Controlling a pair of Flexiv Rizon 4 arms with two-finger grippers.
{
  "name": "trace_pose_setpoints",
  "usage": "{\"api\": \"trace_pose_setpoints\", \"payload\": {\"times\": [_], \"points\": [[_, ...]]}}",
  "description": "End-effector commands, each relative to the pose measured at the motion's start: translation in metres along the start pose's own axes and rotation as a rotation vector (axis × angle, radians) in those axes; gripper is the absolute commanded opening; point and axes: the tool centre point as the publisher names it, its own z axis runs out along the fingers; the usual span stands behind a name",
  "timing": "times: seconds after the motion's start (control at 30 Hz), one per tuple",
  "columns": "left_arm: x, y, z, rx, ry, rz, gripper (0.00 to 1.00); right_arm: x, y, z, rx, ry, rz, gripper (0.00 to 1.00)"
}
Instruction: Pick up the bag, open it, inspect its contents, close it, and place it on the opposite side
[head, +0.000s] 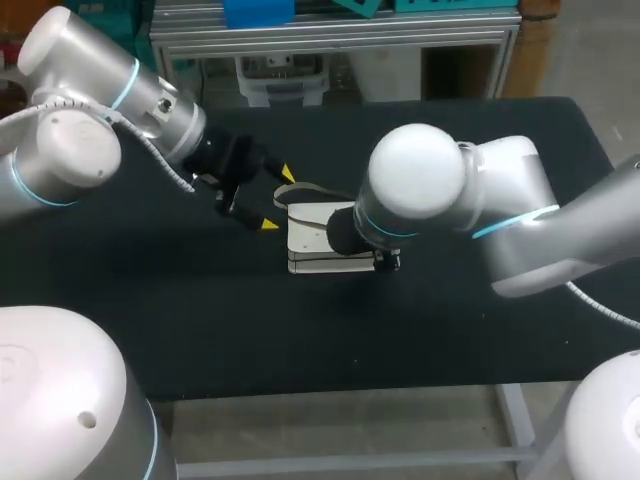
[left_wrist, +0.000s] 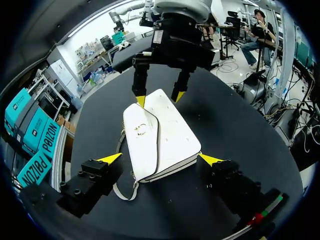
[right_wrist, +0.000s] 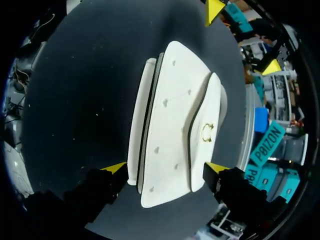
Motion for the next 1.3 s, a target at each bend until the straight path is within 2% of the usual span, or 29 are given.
{"api": "trace_pose_setpoints", "payload": {"times": [0.03,0.2,0.33,0.43,0.5,0.67,0.7,0.93,1.17,1.27,1.3], "points": [[-0.004,0.002,0.005,0.004,0.010,0.005,0.98,0.002,0.000,0.007,0.006,-0.059,0.003,0.98],[-0.005,0.002,0.008,-0.002,0.016,0.011,0.93,-0.001,-0.003,0.008,-0.005,-0.076,0.013,0.88],[-0.007,0.004,0.010,-0.007,0.023,0.006,0.93,0.000,-0.006,0.006,-0.028,-0.088,0.030,0.86],[-0.008,0.005,0.013,-0.007,0.033,0.004,0.91,0.000,-0.007,0.005,-0.047,-0.098,0.039,0.76],[-0.008,0.005,0.015,-0.009,0.035,0.003,0.90,0.001,-0.010,0.006,-0.064,-0.101,0.052,0.64],[-0.009,0.006,0.016,-0.011,0.043,-0.003,0.87,0.000,-0.012,0.007,-0.074,-0.103,0.059,0.57],[-0.009,0.006,0.016,-0.011,0.044,-0.004,0.87,0.000,-0.013,0.009,-0.074,-0.101,0.056,0.50],[-0.008,0.007,0.018,-0.013,0.052,0.003,0.86,0.000,-0.016,0.020,-0.093,-0.085,0.057,0.49],[-0.008,0.007,0.020,-0.017,0.061,0.006,0.84,0.003,-0.016,0.018,-0.102,-0.090,0.057,0.45],[-0.009,0.007,0.021,-0.016,0.063,0.007,0.80,0.004,-0.016,0.017,-0.102,-0.095,0.056,0.42],[-0.009,0.007,0.022,-0.015,0.065,0.009,0.78,0.003,-0.016,0.017,-0.102,-0.096,0.055,0.36]]}}
